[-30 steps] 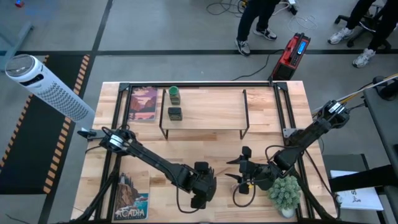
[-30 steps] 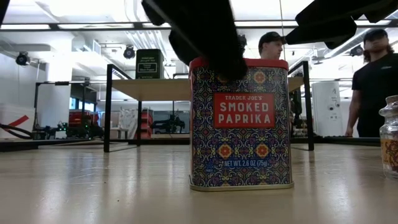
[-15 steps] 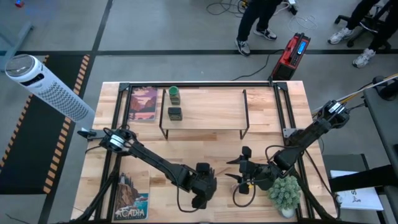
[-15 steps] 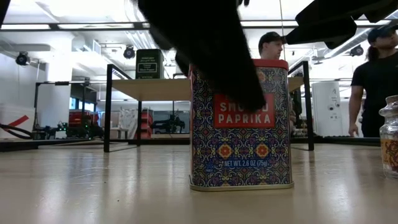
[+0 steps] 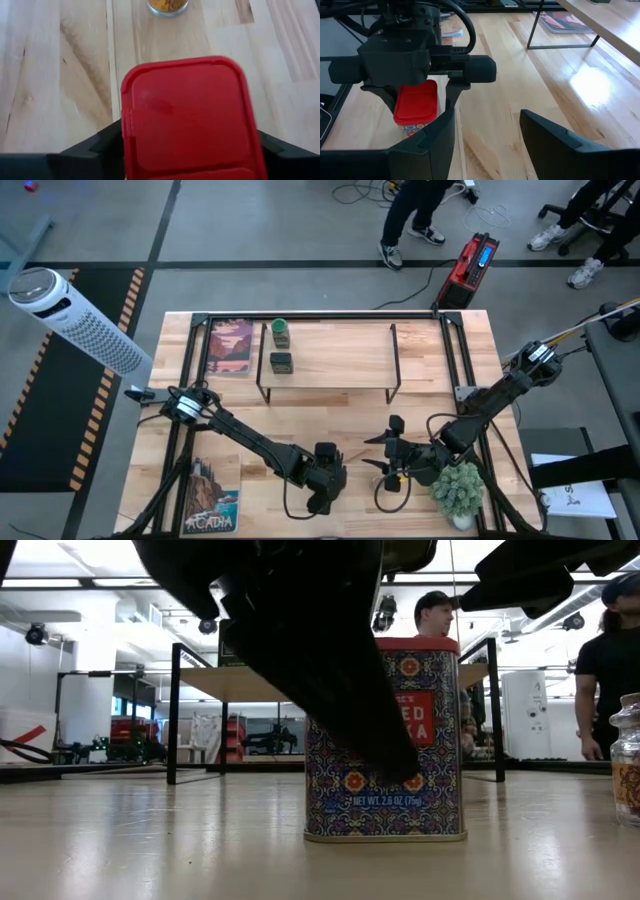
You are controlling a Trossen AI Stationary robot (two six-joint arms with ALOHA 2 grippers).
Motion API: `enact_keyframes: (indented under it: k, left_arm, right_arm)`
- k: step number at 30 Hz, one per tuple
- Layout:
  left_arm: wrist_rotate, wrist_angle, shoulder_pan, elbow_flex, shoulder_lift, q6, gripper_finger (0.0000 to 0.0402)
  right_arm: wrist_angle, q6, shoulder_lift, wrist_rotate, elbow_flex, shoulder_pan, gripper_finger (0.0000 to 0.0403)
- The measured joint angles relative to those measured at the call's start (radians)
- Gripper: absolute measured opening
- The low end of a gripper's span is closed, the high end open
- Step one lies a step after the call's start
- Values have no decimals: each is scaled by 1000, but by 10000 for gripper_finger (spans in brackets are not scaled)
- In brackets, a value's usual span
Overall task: Shelf spices
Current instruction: Put the red seasoning can on the shelf
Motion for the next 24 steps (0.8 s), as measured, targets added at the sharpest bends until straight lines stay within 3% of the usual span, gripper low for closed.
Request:
enact_keyframes:
  k: [10,19,24]
  left_arm:
    - [0,-1,0,16,0,8,193]
    - [7,-135,3,98,0,45,215]
    - [7,-224,7,176,0,80,205]
  right_arm:
    - [0,0,0,0,0,0,199]
    - [0,0,0,0,0,0,199]
    - [0,0,0,0,0,0,199]
